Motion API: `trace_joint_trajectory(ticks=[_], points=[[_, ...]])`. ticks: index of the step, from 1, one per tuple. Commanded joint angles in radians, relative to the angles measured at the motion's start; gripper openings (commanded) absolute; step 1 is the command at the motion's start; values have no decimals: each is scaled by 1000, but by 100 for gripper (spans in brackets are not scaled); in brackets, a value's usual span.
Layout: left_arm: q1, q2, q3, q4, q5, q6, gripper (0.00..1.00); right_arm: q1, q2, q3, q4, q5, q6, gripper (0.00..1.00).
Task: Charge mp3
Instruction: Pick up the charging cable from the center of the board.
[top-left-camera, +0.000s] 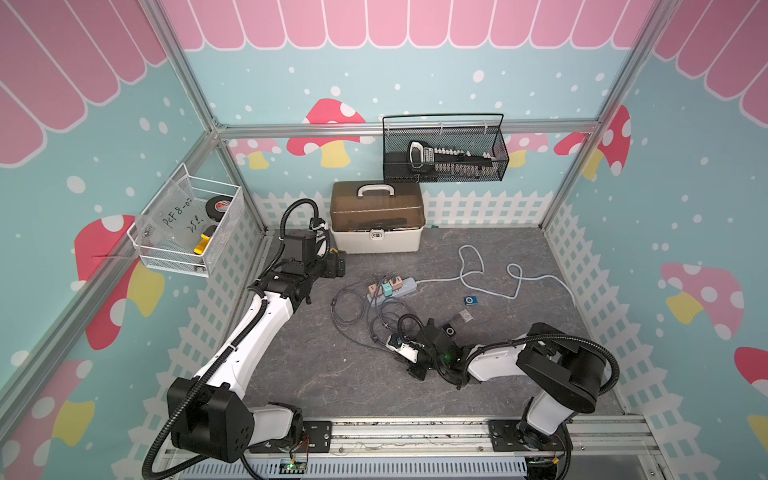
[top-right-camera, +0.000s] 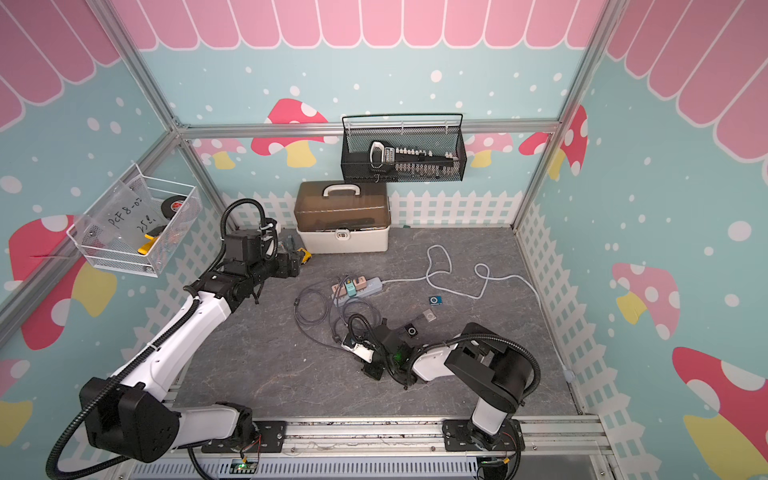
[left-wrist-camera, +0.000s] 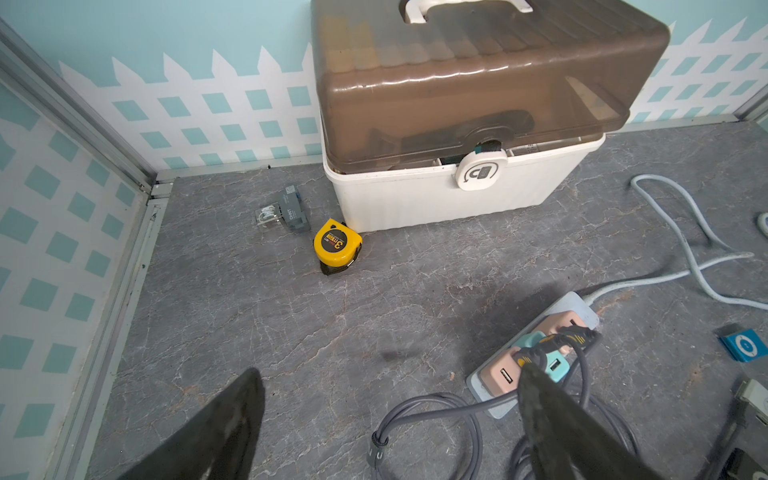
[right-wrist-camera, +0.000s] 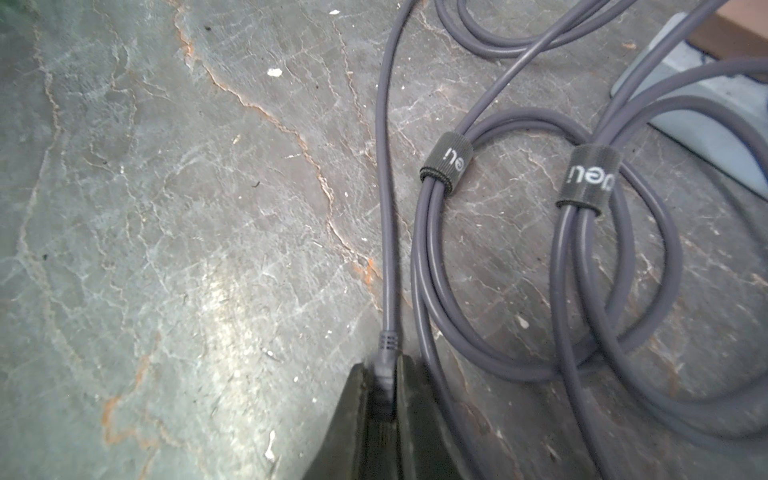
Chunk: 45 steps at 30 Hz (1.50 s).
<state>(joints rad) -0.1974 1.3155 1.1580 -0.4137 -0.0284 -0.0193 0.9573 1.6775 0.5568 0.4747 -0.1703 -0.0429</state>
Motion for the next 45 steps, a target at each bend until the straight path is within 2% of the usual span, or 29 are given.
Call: trace_joint_trajectory(ticks=[1, 6, 8, 9, 15, 20, 24, 26, 29, 32, 34, 39, 43, 45], points=[[3, -25, -16, 17, 48, 19, 88, 5, -3, -22, -87, 7, 16, 10], [-5, -33, -45, 57, 110, 32, 82, -6, -44, -7, -117, -24, 20, 8], [-11, -32, -54, 57, 159, 67, 90, -30, -71, 3, -136, -63, 28, 8], [-18, -29, -58, 63, 158, 72, 98, -45, -83, 8, -143, -81, 32, 8], [-70, -12, -88, 117, 171, 119, 99, -170, -161, 95, -279, -282, 21, 8], [-190, -46, -229, 336, 138, 240, 99, -291, -204, 206, -476, -456, -60, 8], [-279, -44, -282, 425, 138, 349, 94, -377, -228, 259, -554, -602, -96, 9], [-323, -45, -331, 488, 203, 465, 91, -425, -226, 267, -557, -676, -119, 9], [-387, -32, -402, 641, 163, 522, 90, -505, -177, 309, -592, -825, -135, 9], [-424, -15, -440, 738, 156, 560, 86, -555, -126, 361, -674, -893, -187, 9], [-442, -1, -439, 740, 182, 599, 81, -572, -113, 391, -709, -920, -194, 8], [-451, 50, -443, 790, 244, 648, 77, -586, -98, 431, -716, -907, -169, 8], [-453, 31, -465, 783, 320, 695, 67, -591, -79, 459, -728, -928, -142, 8], [-454, 19, -495, 807, 334, 695, 65, -594, -65, 475, -738, -932, -134, 8]])
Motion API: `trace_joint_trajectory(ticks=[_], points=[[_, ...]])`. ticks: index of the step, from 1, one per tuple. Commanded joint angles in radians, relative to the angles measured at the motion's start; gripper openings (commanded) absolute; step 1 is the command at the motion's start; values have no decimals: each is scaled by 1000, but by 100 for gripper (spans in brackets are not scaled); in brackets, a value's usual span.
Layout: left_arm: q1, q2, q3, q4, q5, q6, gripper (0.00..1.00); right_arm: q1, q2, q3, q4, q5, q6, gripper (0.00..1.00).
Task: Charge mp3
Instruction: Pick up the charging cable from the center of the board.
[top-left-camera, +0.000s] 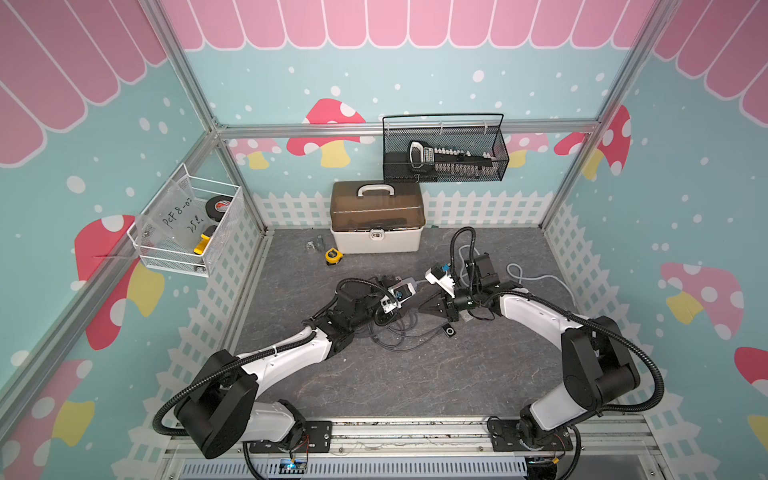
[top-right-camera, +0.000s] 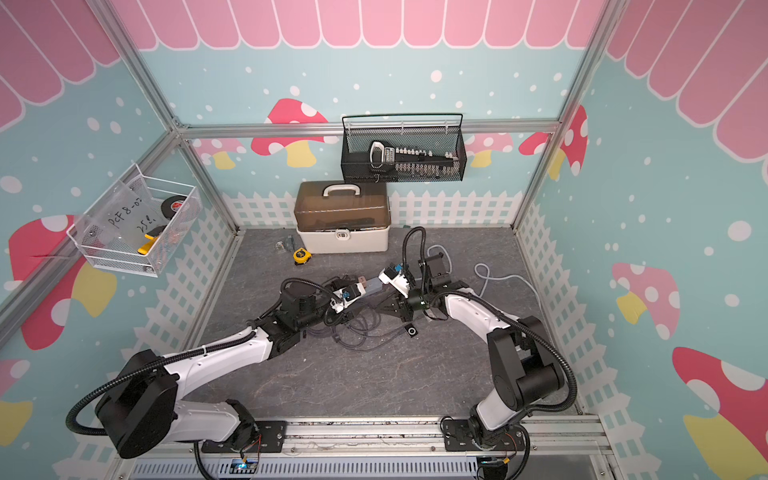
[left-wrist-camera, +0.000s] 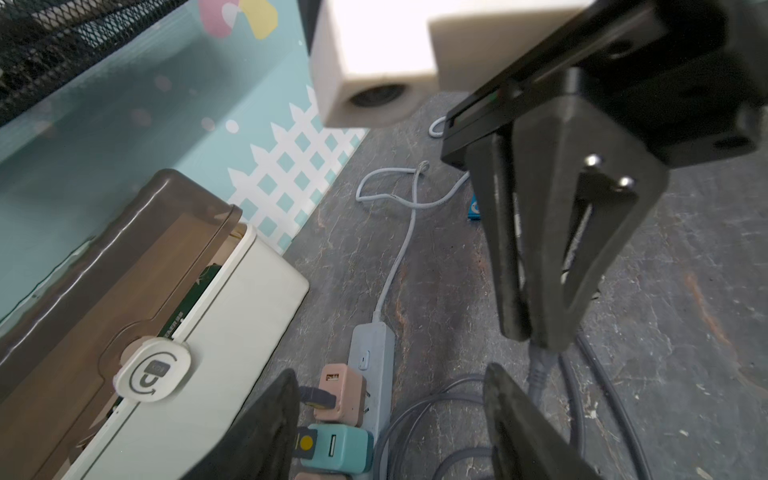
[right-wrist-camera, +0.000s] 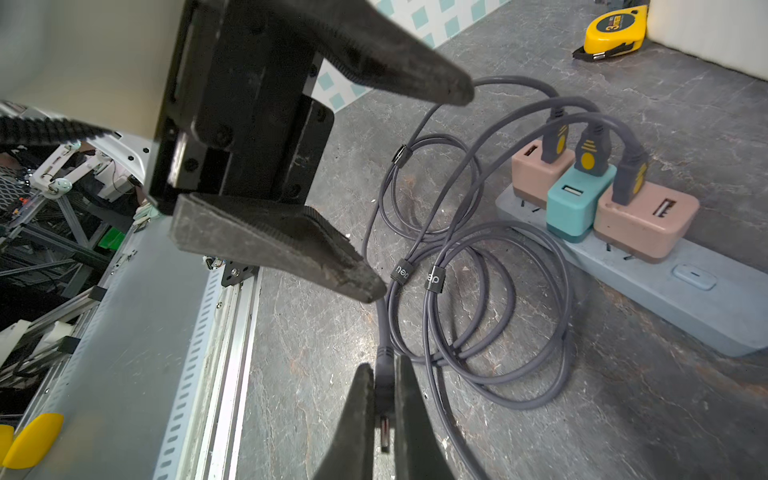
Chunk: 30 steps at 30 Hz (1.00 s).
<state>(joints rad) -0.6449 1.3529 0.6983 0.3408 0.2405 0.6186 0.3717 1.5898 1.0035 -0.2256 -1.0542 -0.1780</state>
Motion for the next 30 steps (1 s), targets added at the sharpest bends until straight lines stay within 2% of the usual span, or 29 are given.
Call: trace_joint_trajectory(ticks=[1, 9, 12, 16, 21, 30], points=[[-6, -19, -49, 58, 76, 59, 65, -10, 31, 35, -39, -54, 9, 8], [-9, 9, -108, 157, 141, 48, 59, -11, 56, 63, -38, -69, 47, 7], [-14, 44, -123, 221, 132, 43, 58, -11, 55, 72, -39, -72, 58, 7], [-24, 95, -123, 299, 126, 32, 50, -11, 59, 79, -38, -69, 70, 7], [-32, 137, -134, 359, 128, 23, 47, -11, 54, 86, -38, -67, 74, 7], [-58, 167, -129, 401, 108, 38, 30, -11, 56, 81, -38, -76, 91, 6]])
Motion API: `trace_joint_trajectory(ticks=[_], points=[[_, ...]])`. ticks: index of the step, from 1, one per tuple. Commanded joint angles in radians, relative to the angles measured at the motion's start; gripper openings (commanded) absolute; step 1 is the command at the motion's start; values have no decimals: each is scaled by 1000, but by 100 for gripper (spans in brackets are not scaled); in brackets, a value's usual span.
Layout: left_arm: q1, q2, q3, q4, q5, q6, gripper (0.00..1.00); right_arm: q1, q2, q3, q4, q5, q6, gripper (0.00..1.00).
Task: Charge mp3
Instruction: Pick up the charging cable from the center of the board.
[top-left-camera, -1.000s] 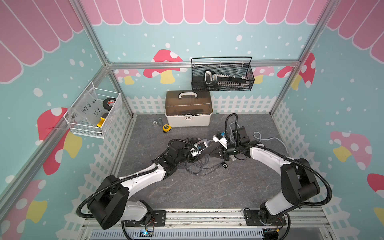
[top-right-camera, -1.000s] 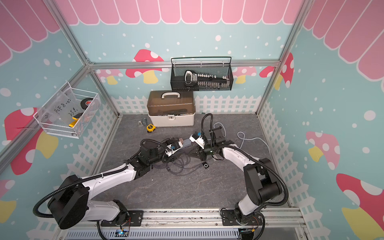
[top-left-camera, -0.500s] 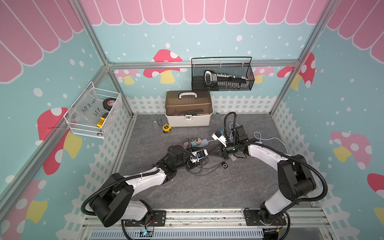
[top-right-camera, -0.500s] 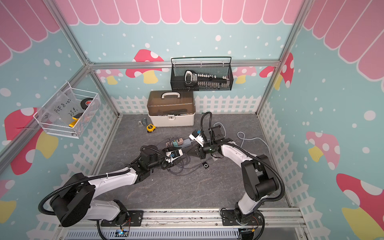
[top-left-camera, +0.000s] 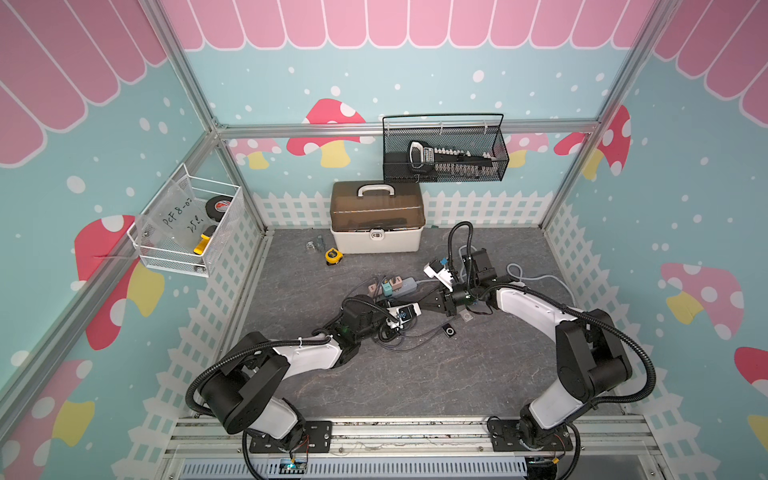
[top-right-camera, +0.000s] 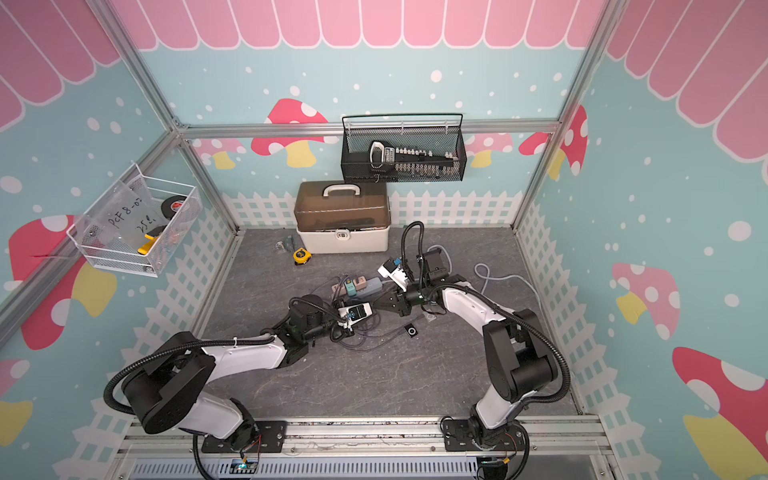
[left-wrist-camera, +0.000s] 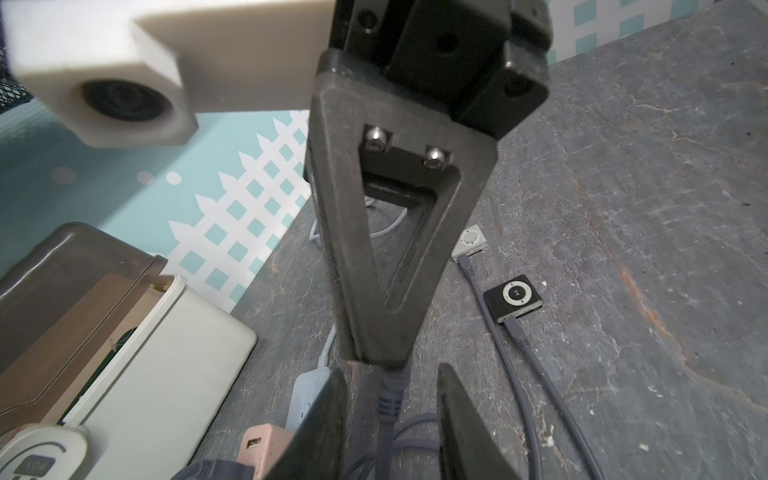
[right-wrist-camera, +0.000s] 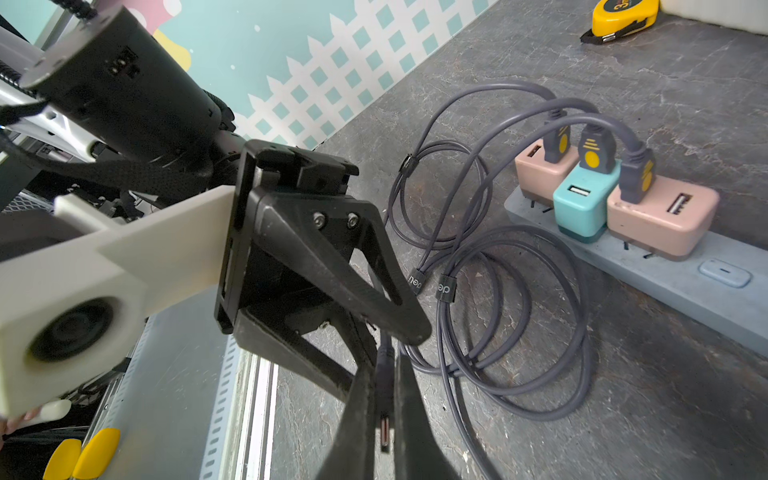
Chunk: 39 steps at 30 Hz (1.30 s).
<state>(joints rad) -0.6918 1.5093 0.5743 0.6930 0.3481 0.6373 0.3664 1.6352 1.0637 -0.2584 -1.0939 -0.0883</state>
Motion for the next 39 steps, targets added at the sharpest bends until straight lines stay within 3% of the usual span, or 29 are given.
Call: trace_joint_trajectory(ticks=[1, 12, 18, 24, 34, 39], points=[[-12, 11, -4, 49, 0, 20, 27, -6, 11, 21, -4, -38, 5, 6], [-18, 10, 14, -9, 9, 57, 0, -6, 21, 21, -3, -53, 12, 9], [-18, -29, 45, -134, 36, 80, 0, -9, -14, 5, 2, 20, -55, 27], [-9, -84, 101, -343, 78, 93, 0, -58, -54, -7, 31, 33, -151, 34], [73, -80, 274, -698, 255, 25, 0, -79, -213, -165, 34, 71, -667, 37], [76, -56, 348, -807, 303, 15, 0, -73, -290, -230, 21, 94, -808, 42]])
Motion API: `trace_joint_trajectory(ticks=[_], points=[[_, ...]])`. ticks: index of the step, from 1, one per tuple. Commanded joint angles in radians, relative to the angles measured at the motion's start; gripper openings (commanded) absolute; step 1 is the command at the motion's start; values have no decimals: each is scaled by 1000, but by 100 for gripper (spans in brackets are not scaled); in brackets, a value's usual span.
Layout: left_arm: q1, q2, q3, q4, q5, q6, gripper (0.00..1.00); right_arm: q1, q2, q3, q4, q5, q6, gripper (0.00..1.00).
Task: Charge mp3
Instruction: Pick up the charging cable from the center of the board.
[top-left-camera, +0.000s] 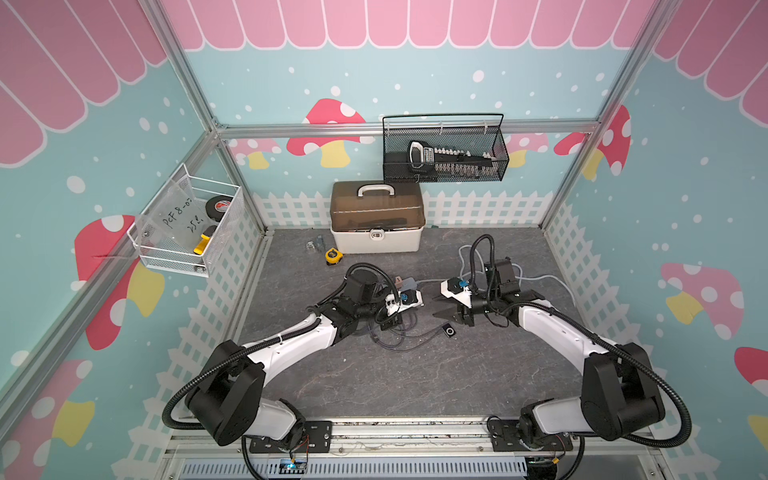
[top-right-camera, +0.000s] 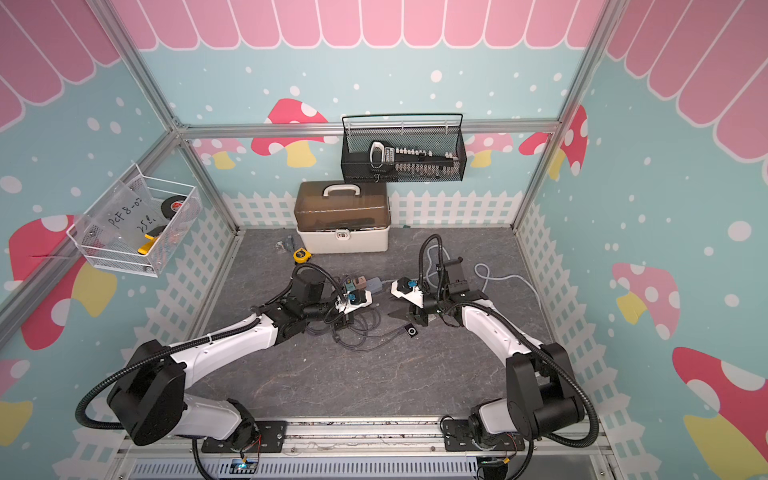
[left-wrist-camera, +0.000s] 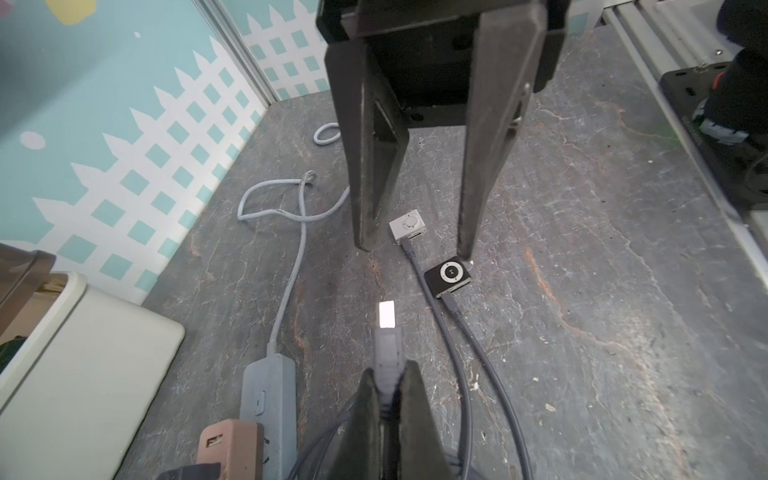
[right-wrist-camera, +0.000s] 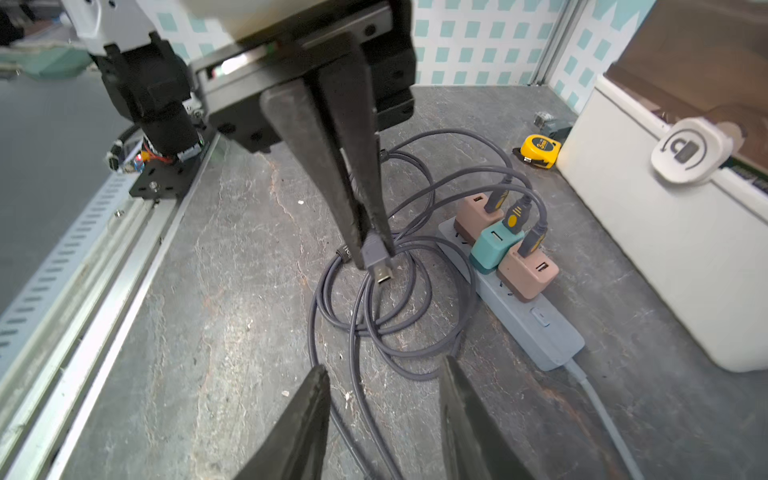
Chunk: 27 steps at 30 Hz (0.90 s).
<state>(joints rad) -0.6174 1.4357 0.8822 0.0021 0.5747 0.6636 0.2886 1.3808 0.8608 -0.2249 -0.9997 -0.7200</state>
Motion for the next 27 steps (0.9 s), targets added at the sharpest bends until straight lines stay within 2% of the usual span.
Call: trace_joint_trajectory(ticks=[1, 8, 21, 25, 27], points=[[2, 25, 55, -129, 87, -16, 0, 7, -45, -36, -6, 8, -182, 42], [-16, 65, 114, -186, 117, -17, 0, 45, -38, -13, 2, 5, -182, 42], [-39, 87, 145, -198, 84, 1, 0, 87, 10, 19, 4, -13, -149, 38], [-42, 86, 149, -201, 84, 4, 0, 101, 22, 22, 6, -8, -147, 33], [-41, 85, 149, -203, 82, 8, 0, 103, 30, 28, 6, -10, -139, 27]])
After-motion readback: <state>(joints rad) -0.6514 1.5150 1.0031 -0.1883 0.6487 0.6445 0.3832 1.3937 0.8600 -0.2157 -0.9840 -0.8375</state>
